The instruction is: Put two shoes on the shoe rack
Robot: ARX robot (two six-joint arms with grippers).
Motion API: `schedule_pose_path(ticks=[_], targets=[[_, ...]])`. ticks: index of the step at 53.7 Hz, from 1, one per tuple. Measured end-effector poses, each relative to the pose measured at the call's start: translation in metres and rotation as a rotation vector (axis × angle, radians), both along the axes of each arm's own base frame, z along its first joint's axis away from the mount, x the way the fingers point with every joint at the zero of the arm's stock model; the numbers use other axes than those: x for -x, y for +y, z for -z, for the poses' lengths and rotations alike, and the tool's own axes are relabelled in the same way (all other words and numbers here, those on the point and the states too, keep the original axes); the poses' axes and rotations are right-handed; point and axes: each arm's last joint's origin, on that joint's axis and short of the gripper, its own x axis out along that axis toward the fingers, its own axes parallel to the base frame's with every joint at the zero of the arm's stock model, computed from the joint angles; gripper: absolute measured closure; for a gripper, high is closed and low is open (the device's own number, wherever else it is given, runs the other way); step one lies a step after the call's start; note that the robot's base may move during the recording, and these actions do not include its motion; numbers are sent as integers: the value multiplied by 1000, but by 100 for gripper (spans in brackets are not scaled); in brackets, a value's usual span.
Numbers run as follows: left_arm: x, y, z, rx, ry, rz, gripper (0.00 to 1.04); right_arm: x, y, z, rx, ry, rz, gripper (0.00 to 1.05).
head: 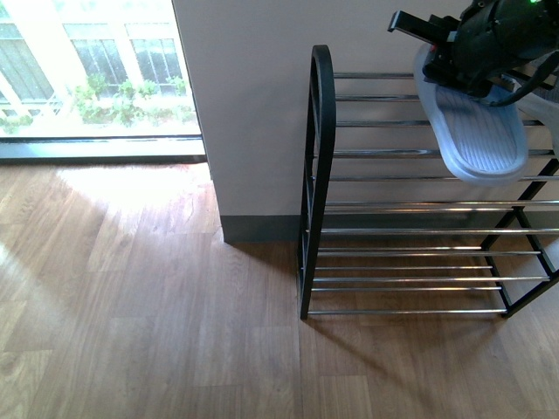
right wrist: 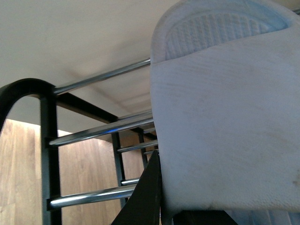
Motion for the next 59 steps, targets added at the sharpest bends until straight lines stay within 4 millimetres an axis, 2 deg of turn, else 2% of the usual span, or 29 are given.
schedule_pose_path(ticks=[8,12,19,32,38,42,46,50,56,59], targets=[[0,0,0,0,0,-1,103,-9,3,6,48,8,1,103],[0,0,0,0,0,-1,103,-16,-8,17,84,39,18,103],[0,0,0,0,0,0,103,-21,-28,16,112,46,47,103],[0,0,0,0,0,-1,103,-22,-33,15,130,50,53,102],[0,0,0,0,0,-1,103,-22,-34,11,63,61,75,80],[0,0,0,0,0,-1,103,-16,-36,1,-21,69,101,64],[0,0,0,0,0,-1,103,-9,-37,-20,-71,47,125,50],[0,0,0,0,0,-1,103,6,-37,-50,-96,11,139,34],[0,0,0,0,0,-2,103,42,-43,-96,-62,-101,177,10],[0,0,0,0,0,-1,103,65,-48,-116,-6,-187,173,9]])
